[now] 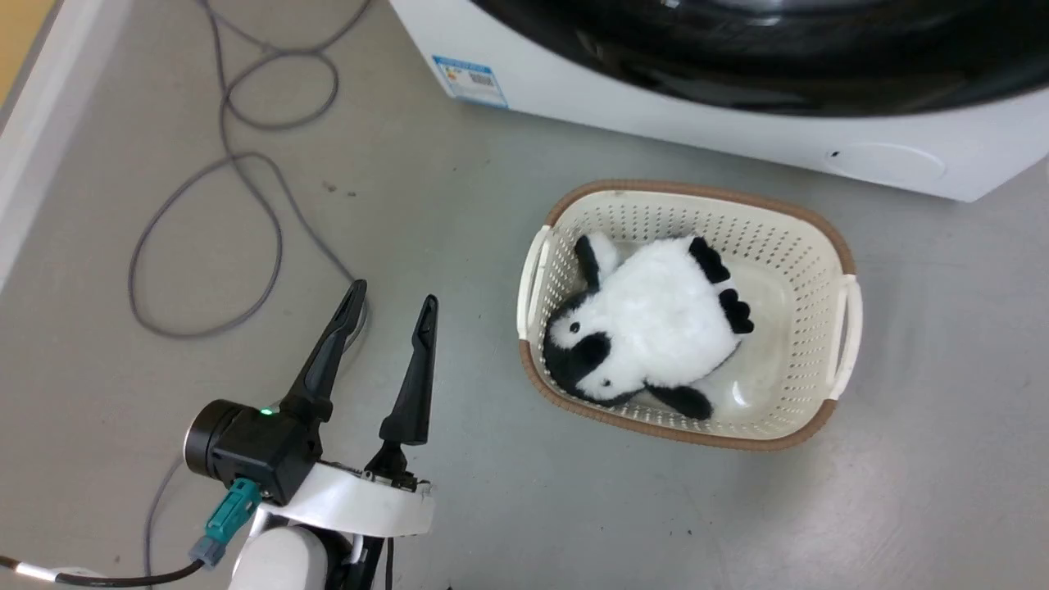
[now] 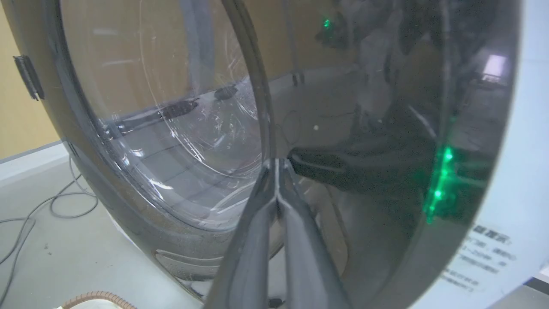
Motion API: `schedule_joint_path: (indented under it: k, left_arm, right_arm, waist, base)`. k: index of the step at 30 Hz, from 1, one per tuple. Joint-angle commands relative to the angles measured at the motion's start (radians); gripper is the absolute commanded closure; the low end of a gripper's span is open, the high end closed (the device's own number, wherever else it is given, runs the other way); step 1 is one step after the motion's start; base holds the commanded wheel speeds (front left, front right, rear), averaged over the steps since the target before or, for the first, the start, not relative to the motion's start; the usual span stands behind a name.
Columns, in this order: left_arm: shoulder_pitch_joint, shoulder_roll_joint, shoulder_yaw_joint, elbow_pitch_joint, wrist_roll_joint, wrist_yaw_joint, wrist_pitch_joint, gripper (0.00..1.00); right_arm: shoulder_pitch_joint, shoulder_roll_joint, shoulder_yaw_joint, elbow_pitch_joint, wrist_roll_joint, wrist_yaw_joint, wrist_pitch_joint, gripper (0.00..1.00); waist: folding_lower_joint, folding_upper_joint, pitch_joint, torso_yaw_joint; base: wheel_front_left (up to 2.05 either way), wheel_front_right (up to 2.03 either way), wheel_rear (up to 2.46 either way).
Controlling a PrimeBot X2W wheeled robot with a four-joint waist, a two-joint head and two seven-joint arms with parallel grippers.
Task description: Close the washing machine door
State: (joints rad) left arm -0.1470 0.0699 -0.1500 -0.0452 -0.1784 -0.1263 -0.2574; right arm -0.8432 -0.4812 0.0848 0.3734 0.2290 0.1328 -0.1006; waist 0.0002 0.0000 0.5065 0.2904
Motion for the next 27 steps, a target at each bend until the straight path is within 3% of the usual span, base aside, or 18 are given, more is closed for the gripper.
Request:
schedule_joint_path:
  k: [1,11,20,27]
  left_arm:
    - [-0.019,-0.007,-0.002,0.001,-0.003,-0.004,-0.004,0.00]
    - [-0.015,-0.014,0.003,0.019,0.000,-0.004,-0.004,0.00]
    - [0.063,-0.016,0.054,0.038,0.013,-0.004,-0.004,0.00]
    - [0.135,-0.006,0.091,0.058,0.023,-0.004,-0.004,0.00]
  right_arm:
    - [-0.041,-0.019,-0.012,0.025,0.009,-0.002,0.006,1.00]
    - [-0.042,0.002,-0.022,0.106,0.005,-0.002,-0.047,1.00]
    - [0.166,0.098,0.054,0.112,0.019,-0.002,-0.133,1.00]
    - [0.371,0.171,0.063,0.003,0.025,-0.002,-0.158,1.00]
  waist:
    - [-0.0002,0.0000,0.014,0.010]
    - [-0.0002,0.0000,-0.030,0.008]
    - [-0.0002,0.0000,-0.234,-0.078]
    - [-0.0002,0.0000,-0.367,-0.146]
  base:
    - [0.00,0.00,0.00]
    - [0.00,0.00,0.00]
    - [0.00,0.00,0.00]
    - [0.00,0.00,0.00]
